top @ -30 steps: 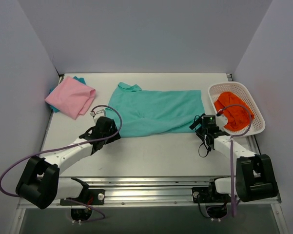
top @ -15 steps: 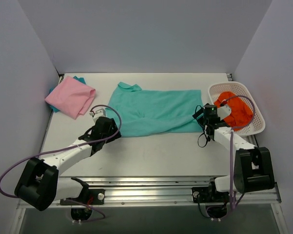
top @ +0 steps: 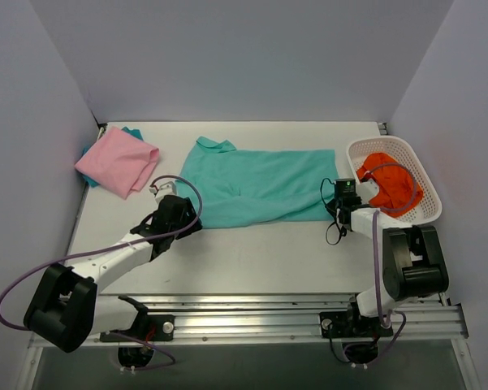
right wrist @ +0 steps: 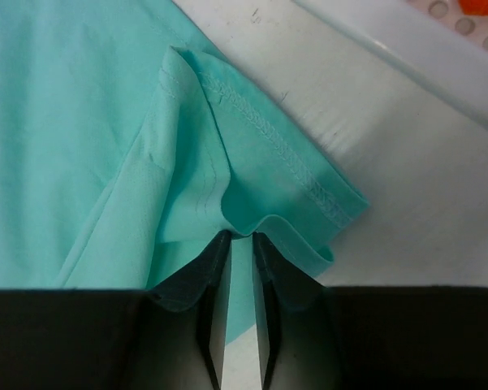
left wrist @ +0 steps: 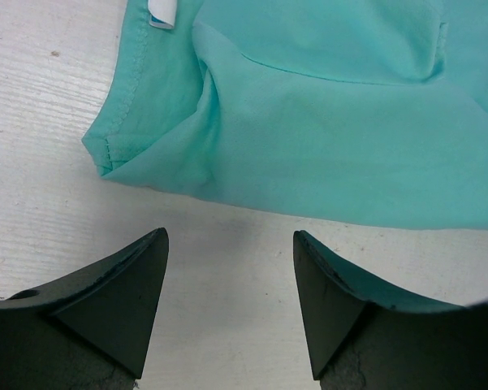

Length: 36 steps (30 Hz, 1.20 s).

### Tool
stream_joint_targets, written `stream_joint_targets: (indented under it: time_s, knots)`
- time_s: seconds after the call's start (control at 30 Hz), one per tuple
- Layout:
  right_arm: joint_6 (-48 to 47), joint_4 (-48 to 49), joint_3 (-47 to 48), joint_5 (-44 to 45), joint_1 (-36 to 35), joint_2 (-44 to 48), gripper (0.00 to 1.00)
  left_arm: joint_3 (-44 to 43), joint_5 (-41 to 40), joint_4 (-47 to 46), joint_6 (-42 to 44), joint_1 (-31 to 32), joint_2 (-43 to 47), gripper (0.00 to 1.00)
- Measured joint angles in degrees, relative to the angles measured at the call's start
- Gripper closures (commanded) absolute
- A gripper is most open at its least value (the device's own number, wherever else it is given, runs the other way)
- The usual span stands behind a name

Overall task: Fold and stack the t-shirts
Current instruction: Fold the tshirt

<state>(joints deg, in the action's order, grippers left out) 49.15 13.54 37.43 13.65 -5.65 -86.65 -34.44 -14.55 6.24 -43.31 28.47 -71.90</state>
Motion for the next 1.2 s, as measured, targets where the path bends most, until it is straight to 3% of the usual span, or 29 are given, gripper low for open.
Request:
stream_joint_targets:
  time_s: [0.2, 0.63, 0.87, 1.2]
  knots:
    - [-0.17, 1.33, -0.07, -0.66, 0.02, -0.31, 1.0, 0.0, 0.0, -0.02, 0.0, 0.09, 0.11, 0.29]
    - [-0.37, 3.39, -2.12, -2.23, 0.83, -0.07, 1.0, 0.02, -0.31, 2.29, -0.74, 2.14, 4.5, 0.29]
    - [-0.72, 2.6, -2.67, -2.47, 0.85, 6.12, 1.0, 1.44, -2.01, 4.42, -3.52, 6.34, 9.9, 0.28]
    - [-0.79, 2.99, -3.28, -2.95, 0.85, 7.06, 1.0, 7.8, -11.13, 4.04, -8.55, 6.93, 5.18, 0.28]
